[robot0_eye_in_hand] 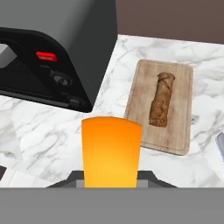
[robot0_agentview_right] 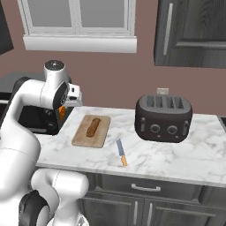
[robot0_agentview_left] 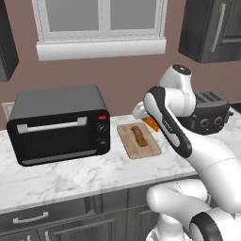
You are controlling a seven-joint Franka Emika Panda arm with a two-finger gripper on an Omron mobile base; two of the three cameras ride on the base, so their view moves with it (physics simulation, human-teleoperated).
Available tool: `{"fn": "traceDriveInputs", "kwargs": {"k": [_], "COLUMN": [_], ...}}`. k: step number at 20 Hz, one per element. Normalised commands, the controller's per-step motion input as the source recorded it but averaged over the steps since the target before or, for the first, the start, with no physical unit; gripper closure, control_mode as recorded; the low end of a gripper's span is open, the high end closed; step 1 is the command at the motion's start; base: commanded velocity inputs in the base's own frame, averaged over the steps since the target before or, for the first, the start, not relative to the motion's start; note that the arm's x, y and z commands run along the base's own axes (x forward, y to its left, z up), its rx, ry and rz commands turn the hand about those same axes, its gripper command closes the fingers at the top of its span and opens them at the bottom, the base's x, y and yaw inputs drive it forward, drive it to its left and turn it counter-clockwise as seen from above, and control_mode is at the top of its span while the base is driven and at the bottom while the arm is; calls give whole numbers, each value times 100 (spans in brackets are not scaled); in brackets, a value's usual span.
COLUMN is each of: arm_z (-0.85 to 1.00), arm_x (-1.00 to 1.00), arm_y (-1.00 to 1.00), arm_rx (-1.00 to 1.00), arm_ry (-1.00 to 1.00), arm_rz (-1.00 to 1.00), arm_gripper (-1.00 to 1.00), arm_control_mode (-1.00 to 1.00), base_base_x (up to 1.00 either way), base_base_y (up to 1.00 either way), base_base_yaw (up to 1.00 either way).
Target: Retrieve the sausage and cheese from the fridge and place them on the cutting board on the counter.
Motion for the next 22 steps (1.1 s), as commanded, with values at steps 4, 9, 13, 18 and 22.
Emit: {"fn": "traceDriveInputs", "kwargs": {"k": [4, 9, 13, 18, 22], "arm_z": [0, 0, 0, 0, 0], "arm_x": [0, 0, 0, 0, 0], "arm_y": [0, 0, 0, 0, 0], "arm_rx": [0, 0, 0, 0, 0], "arm_ry": [0, 0, 0, 0, 0], "arm_rz": [0, 0, 0, 0, 0], "arm_gripper": [100, 100, 100, 100, 100], "arm_control_mode": [100, -100, -100, -100, -100], "base_base_x": [0, 0, 0, 0, 0], "base_base_y": [0, 0, 0, 0, 0], "base_base_yaw": [0, 0, 0, 0, 0]}}
